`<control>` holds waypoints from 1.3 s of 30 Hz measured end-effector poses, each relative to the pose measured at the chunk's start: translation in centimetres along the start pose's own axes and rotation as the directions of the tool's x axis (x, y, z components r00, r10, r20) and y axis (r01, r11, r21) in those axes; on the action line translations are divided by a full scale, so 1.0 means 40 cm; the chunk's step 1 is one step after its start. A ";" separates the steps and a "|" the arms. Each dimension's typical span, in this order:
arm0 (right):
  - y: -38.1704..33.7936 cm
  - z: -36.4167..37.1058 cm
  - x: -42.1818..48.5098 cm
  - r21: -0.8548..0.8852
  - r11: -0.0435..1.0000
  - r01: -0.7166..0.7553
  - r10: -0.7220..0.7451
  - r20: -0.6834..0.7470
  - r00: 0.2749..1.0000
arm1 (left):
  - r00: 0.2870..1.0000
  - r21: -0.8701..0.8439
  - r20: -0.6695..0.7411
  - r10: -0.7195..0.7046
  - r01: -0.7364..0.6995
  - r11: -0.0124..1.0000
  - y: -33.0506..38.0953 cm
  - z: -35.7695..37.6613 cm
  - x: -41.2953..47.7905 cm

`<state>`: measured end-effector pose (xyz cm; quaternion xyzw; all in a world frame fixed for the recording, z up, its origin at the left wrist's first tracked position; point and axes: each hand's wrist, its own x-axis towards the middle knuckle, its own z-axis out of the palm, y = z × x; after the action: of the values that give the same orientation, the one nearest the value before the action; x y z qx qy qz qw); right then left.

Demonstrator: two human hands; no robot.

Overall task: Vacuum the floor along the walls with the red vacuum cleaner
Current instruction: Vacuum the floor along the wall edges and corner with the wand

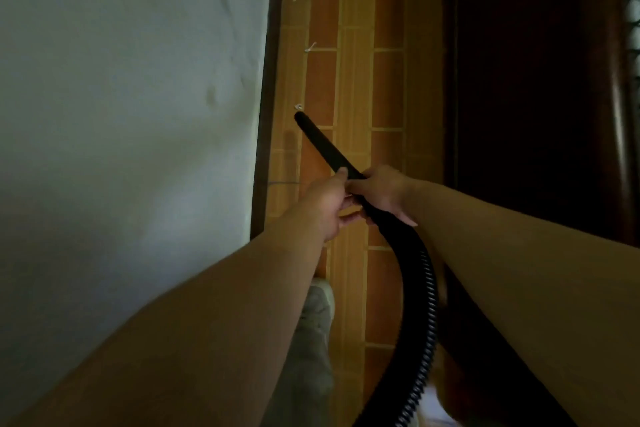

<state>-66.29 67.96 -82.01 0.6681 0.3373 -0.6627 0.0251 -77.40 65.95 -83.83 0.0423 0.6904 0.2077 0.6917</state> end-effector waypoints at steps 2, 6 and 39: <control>-0.033 0.003 0.022 -0.032 0.999 0.007 -0.007 0.011 1.000 | 1.000 -0.008 0.016 -0.016 0.016 1.000 0.043 -0.003 0.025; -0.101 0.009 0.049 -0.060 0.998 -0.028 0.028 0.000 1.000 | 0.997 -0.065 0.037 -0.066 0.068 0.996 0.108 -0.018 0.054; -0.158 -0.106 0.240 -0.844 0.535 -0.042 -0.070 -0.094 0.993 | 0.974 -0.018 0.157 -0.162 0.167 0.986 0.230 0.074 0.233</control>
<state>-66.67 78.88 -87.53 0.6078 0.6212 -0.3779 0.3191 -76.99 78.22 -89.25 -0.0098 0.6322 0.1564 0.7587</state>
